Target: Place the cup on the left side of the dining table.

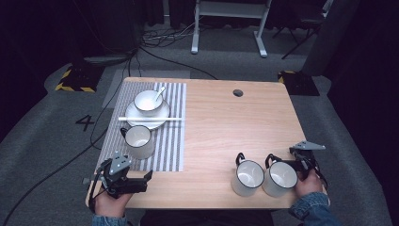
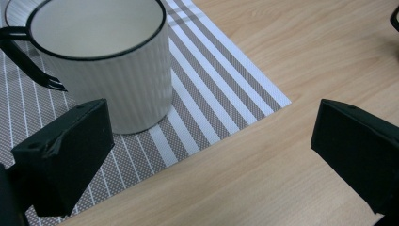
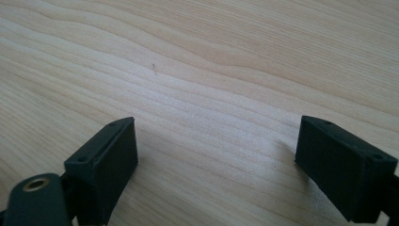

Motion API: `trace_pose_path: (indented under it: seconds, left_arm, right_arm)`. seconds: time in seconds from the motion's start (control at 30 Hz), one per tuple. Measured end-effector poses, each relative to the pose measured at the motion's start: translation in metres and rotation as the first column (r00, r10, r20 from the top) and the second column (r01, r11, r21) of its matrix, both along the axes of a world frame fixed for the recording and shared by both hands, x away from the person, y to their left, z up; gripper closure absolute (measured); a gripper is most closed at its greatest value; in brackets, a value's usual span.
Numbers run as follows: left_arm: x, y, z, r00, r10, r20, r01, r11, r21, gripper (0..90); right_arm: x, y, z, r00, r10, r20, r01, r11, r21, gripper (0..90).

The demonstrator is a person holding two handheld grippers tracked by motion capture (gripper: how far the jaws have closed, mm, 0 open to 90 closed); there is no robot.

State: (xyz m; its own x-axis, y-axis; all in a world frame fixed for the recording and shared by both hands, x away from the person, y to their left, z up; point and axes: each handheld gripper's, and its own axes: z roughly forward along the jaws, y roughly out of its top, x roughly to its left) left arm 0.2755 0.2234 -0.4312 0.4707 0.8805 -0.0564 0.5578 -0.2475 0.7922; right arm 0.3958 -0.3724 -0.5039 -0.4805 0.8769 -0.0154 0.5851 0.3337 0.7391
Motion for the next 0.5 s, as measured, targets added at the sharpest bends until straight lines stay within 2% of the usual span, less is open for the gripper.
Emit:
trace_pose_path:
  seconds: [0.03, 0.13, 0.17, 0.3, 0.37, 0.4, 0.5]
  left_arm:
    - [-0.002, 0.002, -0.002, 0.9999, -0.014, -0.006, 0.014, 0.9998, 0.013, 0.3]
    - [-0.006, 0.006, -0.005, 0.9997, -0.01, -0.024, 0.011, 0.9999, 0.013, 0.3]
    - [-0.007, 0.008, -0.006, 0.9994, -0.015, -0.03, 0.016, 0.9995, 0.029, 0.4]
    - [-0.01, 0.013, -0.013, 0.9978, 0.001, -0.066, 0.0, 0.9998, 0.02, 0.4]
    - [-0.01, 0.017, -0.018, 0.9964, 0.009, -0.084, -0.007, 0.9995, 0.031, 0.4]
    - [-0.011, 0.017, -0.02, 0.9952, 0.014, -0.097, -0.012, 0.9997, 0.021, 0.5]
    - [-0.011, 0.02, -0.026, 0.9928, 0.014, -0.119, -0.011, 0.9994, 0.032, 0.6]
  right_arm:
    - [0.0, 0.0, 0.0, 1.0, 0.001, 0.001, -0.001, 1.0, -0.001, 13.6]
    - [0.0, 0.0, 0.0, 1.0, 0.0, 0.0, 0.0, 1.0, 0.0, 13.6]
    - [0.0, 0.0, 0.0, 1.0, 0.0, -0.001, 0.0, 1.0, 0.0, 13.6]
    - [0.0, 0.0, 0.0, 1.0, 0.0, 0.0, 0.0, 1.0, -0.001, 13.6]
    - [0.0, 0.0, 0.0, 1.0, 0.0, 0.0, 0.0, 1.0, 0.0, 13.6]
    - [0.0, 0.0, 0.0, 1.0, -0.001, -0.002, 0.001, 1.0, 0.002, 13.6]
    - [0.0, 0.0, 0.0, 1.0, -0.001, -0.001, 0.001, 1.0, 0.001, 13.6]
